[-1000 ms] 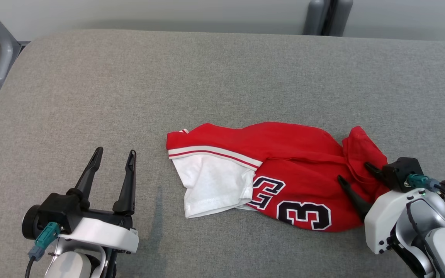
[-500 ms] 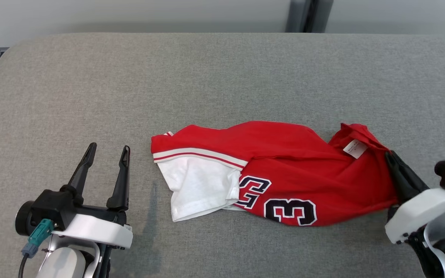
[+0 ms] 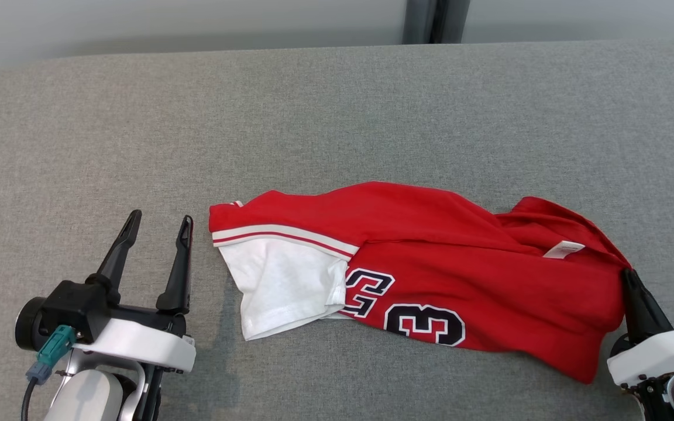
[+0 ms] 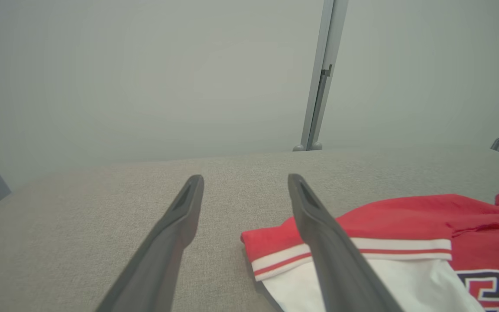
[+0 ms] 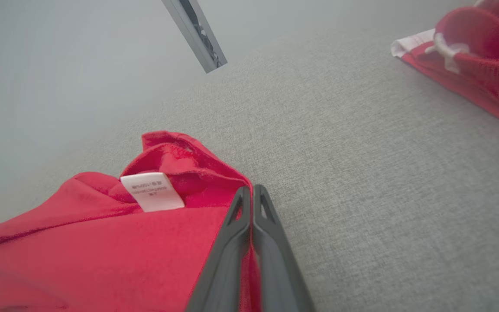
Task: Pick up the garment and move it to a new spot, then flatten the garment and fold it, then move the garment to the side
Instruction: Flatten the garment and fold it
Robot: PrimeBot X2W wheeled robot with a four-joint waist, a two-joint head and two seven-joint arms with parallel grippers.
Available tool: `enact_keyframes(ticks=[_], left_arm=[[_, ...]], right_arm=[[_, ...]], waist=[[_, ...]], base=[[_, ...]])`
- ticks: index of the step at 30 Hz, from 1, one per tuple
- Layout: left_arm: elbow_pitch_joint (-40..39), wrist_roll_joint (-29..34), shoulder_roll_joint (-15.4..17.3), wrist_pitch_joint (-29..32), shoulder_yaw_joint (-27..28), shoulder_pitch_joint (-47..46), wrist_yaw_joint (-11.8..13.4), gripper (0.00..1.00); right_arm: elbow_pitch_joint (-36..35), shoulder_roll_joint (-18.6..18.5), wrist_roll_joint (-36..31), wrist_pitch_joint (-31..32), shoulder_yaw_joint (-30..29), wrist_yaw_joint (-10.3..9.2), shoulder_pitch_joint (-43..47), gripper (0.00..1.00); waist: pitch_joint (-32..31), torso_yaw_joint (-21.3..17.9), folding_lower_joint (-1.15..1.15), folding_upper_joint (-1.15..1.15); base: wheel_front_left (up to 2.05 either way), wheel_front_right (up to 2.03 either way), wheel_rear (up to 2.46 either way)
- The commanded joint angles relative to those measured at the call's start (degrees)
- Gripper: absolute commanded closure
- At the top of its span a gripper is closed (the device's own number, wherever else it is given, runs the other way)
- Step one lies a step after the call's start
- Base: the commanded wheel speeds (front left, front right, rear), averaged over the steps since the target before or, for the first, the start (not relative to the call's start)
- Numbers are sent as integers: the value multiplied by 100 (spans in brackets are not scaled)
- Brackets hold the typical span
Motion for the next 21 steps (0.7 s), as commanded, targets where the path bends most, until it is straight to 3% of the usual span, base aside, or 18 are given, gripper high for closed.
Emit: enact_keyframes(ticks=[1, 9, 14, 21], left_arm=[[-18, -27, 35, 7, 2, -77, 9, 0], [-36, -44, 65, 26, 10, 47, 85, 0], [-100, -88, 91, 63, 34, 172, 159, 0], [-236, -114, 118, 144, -4, 415, 229, 0]], right_arm=[[63, -27, 24, -91, -30, 0, -92, 0], [130, -70, -276, -603, 22, 0, -125, 0], [-371, -228, -963, -752, 183, 0, -15, 0], [-1210, -169, -1497, -381, 460, 0, 262, 0]], waist=[[3, -4, 0, 0], [-137, -41, 0, 0], [-299, -80, 0, 0], [-569, -116, 0, 0]], base=[[0, 0, 0], [0, 0, 0], [0, 0, 0], [0, 0, 0]])
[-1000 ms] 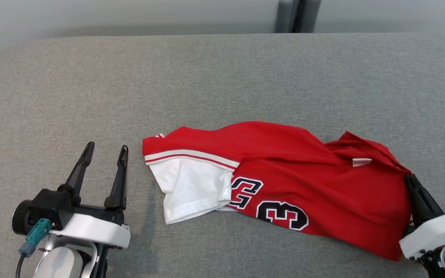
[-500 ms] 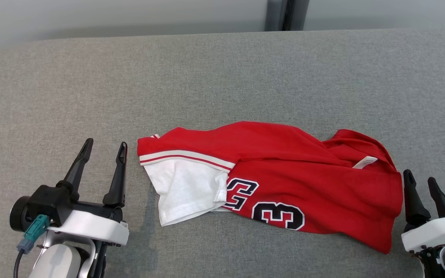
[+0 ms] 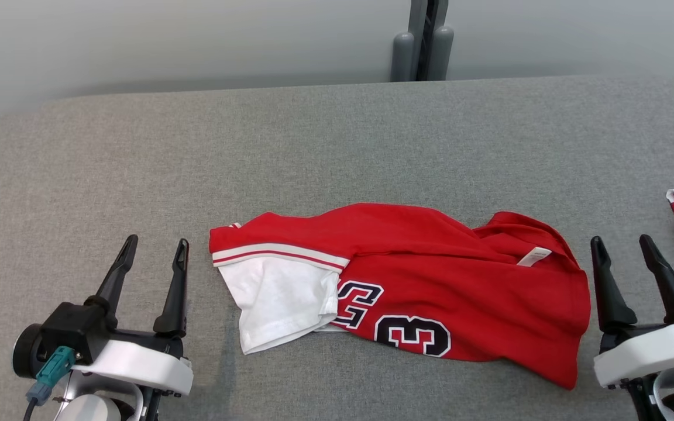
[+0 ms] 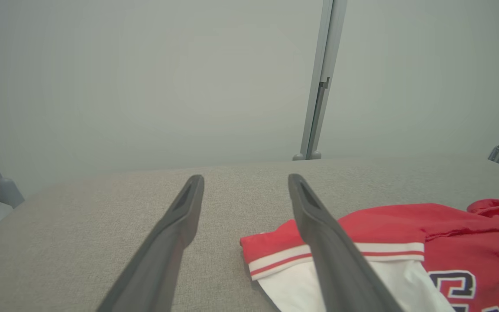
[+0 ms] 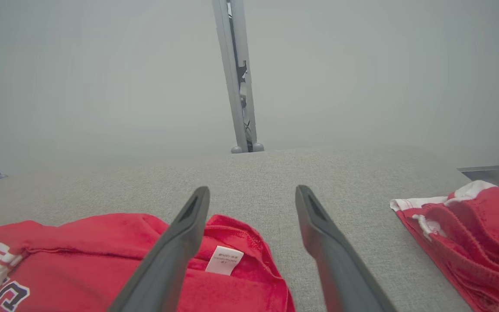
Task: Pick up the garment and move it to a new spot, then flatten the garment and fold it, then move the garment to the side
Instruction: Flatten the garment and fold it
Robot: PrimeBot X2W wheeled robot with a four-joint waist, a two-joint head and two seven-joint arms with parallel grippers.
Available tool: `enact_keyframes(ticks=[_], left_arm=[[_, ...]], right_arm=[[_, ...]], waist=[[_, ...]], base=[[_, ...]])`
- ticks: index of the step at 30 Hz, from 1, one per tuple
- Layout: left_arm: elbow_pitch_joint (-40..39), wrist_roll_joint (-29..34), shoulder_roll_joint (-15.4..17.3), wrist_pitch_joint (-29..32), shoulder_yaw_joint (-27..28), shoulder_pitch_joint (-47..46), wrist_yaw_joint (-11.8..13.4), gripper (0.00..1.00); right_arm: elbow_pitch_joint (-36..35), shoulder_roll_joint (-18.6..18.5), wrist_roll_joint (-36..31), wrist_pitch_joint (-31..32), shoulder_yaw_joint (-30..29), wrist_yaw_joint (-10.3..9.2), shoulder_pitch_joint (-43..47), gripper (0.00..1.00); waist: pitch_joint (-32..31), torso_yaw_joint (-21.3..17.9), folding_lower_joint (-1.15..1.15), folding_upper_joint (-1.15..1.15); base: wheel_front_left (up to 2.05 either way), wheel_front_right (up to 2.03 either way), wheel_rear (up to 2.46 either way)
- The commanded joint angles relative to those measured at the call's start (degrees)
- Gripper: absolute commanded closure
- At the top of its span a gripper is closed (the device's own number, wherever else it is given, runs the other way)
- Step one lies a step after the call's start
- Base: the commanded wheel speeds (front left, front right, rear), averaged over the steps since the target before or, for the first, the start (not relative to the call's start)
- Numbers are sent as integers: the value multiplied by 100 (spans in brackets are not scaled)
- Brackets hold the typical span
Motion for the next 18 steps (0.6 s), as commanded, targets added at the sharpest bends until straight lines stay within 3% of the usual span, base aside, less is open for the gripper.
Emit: enact_keyframes(ticks=[1, 9, 18], left_arm=[[-39, -18, 27, 14, 0, 62, 32, 0], [-150, -60, 27, 106, -74, 300, 82, 0], [-219, -115, 44, 167, -104, 382, 122, 0]], right_arm=[[-121, 4, -55, 72, 43, 0, 98, 0], [-759, 52, -308, 211, 322, 0, 437, 0], [-985, 113, -300, 274, 338, 0, 580, 0]], waist=[[-80, -16, 0, 0], [-264, -55, 0, 0], [-299, -66, 0, 0]], base=[[0, 0, 0], [0, 0, 0], [0, 0, 0]])
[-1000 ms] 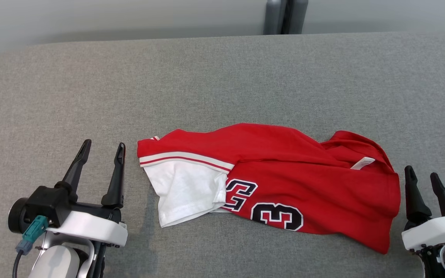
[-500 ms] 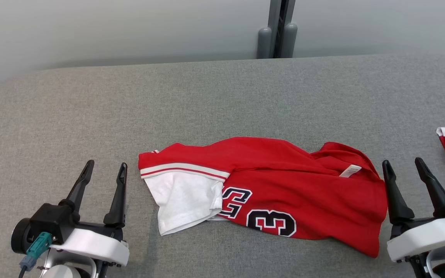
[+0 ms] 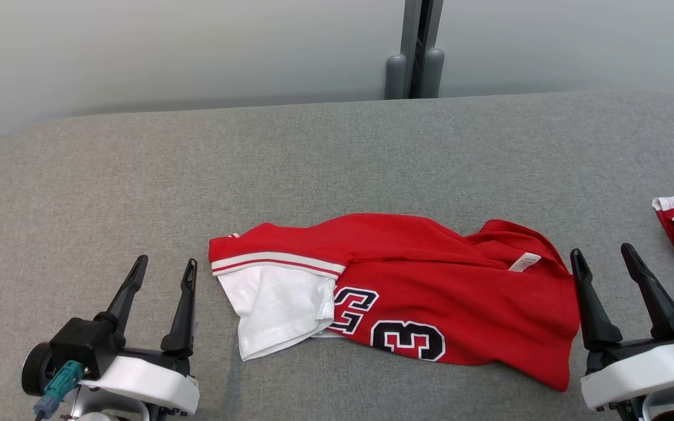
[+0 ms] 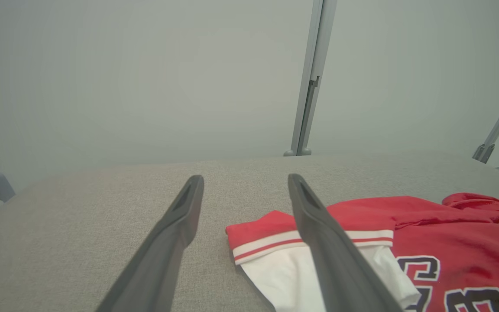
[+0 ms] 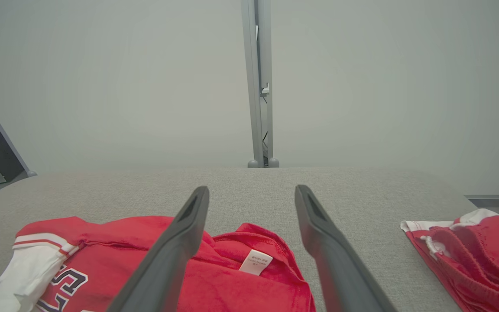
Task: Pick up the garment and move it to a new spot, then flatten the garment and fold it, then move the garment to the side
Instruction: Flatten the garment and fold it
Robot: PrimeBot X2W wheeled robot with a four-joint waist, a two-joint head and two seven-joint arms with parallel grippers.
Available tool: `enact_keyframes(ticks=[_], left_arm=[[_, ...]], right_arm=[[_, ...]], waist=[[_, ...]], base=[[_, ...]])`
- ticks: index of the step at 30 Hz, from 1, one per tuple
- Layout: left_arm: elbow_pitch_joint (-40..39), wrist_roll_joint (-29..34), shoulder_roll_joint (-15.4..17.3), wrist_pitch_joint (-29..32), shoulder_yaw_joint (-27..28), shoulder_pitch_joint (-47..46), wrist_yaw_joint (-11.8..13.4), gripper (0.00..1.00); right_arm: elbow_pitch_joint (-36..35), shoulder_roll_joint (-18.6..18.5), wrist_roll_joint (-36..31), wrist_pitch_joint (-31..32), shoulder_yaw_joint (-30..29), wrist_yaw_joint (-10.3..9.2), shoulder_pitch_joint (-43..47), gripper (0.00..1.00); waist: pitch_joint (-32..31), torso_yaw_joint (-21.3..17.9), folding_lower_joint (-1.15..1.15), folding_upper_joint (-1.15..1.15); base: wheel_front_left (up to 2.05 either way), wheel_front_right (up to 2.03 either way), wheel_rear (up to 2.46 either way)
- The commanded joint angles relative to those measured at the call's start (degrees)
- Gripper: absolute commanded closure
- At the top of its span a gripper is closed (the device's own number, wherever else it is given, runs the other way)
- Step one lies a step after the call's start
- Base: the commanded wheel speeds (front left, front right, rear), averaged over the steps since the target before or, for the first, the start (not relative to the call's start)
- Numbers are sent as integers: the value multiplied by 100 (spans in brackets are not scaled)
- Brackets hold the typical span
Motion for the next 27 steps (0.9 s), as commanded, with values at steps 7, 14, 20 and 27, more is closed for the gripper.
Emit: enact_keyframes(ticks=[7, 14, 20, 27], left_arm=[[150, -146, -6, 594, -277, -118, -129, 0], [578, -462, -171, 1253, -592, -78, -333, 0], [981, -663, -242, 1592, -625, 11, -238, 0], [1022, -723, -195, 1715, -647, -130, -294, 100]], right_arm=[[-59, 10, 48, 51, 62, 0, -70, 0], [72, 9, 93, 6, 179, 0, -182, 0], [163, 14, 99, -55, 161, 0, -245, 0], [329, -109, 180, -80, 110, 0, -427, 0]], waist=[[149, -43, 0, 0], [415, -256, 0, 0], [606, -361, 0, 0], [737, -357, 0, 0]], base=[[0, 0, 0], [0, 0, 0], [0, 0, 0], [0, 0, 0]])
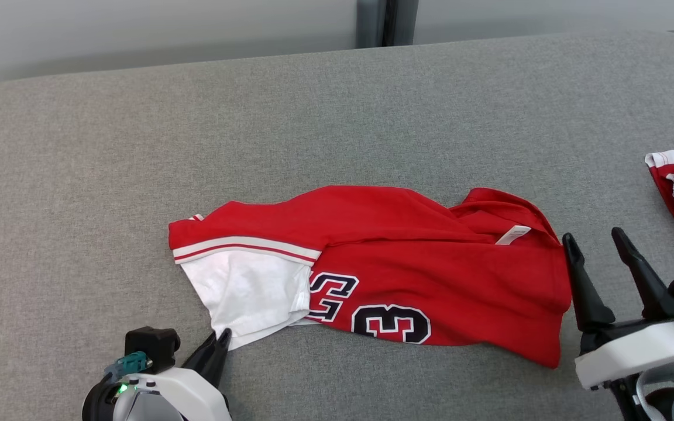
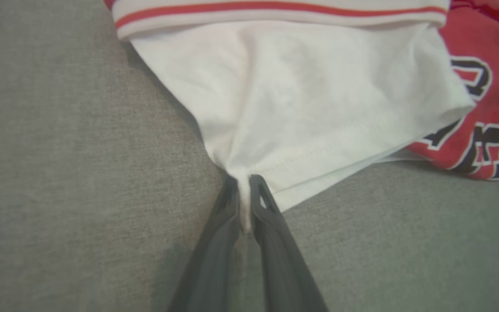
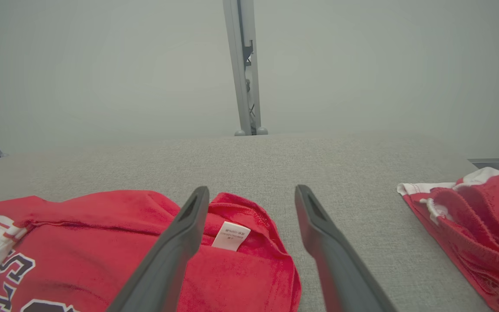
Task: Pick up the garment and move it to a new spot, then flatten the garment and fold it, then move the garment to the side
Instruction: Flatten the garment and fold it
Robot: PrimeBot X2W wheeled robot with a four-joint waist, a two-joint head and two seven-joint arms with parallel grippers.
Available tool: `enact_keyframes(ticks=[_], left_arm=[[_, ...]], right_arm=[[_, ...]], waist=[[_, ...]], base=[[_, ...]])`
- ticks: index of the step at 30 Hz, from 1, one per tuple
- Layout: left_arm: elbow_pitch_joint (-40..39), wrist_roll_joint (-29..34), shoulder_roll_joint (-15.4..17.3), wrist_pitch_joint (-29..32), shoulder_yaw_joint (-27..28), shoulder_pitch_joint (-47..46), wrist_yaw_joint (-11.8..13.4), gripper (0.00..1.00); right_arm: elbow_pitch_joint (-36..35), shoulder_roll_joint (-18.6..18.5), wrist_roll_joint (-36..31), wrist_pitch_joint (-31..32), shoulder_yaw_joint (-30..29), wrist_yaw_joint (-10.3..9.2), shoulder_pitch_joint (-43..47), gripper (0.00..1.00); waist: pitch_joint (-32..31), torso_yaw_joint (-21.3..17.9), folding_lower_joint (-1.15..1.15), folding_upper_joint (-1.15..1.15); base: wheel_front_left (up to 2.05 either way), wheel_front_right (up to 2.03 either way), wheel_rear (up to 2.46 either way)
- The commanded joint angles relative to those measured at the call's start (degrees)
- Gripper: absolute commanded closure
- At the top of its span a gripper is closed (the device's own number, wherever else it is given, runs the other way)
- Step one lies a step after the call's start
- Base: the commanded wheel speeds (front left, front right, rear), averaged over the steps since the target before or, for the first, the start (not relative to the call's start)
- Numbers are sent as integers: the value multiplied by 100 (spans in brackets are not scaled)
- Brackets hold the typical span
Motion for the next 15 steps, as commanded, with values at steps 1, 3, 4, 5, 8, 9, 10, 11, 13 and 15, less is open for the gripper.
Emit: enact_keyframes(ticks=[1, 3, 4, 5, 8, 9, 10, 11, 13, 15], left_arm=[[-15, -11, 17, -13, -6, -82, -14, 100], [-70, 22, 44, -29, -4, -121, 1, 100], [-93, 32, 47, -27, -7, -142, 0, 100], [-118, 48, 54, -30, -17, -173, -7, 100], [-168, 71, 73, -19, -45, -278, -45, 100], [-184, 86, 82, -30, -46, -314, -47, 100], [-194, 98, 89, -37, -48, -349, -51, 100], [-209, 103, 87, -49, -47, -383, -53, 100], [-213, 119, 90, -73, -48, -444, -58, 100], [-220, 116, 87, -118, -39, -503, -61, 100]], right_arm=[[51, -91, 49, -15, -32, 0, -117, 0], [257, -269, 88, 40, -53, 0, -267, 0], [380, -346, 144, 50, -37, 0, -369, 0], [528, -448, 197, 53, -16, 0, -477, 0], [1017, -690, 357, 89, 111, 0, -777, 0], [1186, -780, 379, 126, 183, 0, -870, 0], [1323, -831, 453, 130, 254, 0, -963, 0], [1461, -870, 530, 111, 331, 0, -1056, 0], [1736, -973, 646, 98, 495, 0, -1187, 0], [2001, -1033, 729, 65, 655, 0, -1306, 0]], waist=[[15, 0, 0, 0], [64, 14, 0, 0], [88, 27, 0, 0], [124, 46, 0, 0], [248, 136, 0, 0], [301, 160, 0, 0], [349, 189, 0, 0], [397, 214, 0, 0], [481, 257, 0, 0], [554, 287, 0, 0]], base=[[0, 0, 0], [0, 0, 0], [0, 0, 0], [0, 0, 0], [0, 0, 0], [0, 0, 0], [0, 0, 0], [0, 0, 0], [0, 0, 0], [0, 0, 0]])
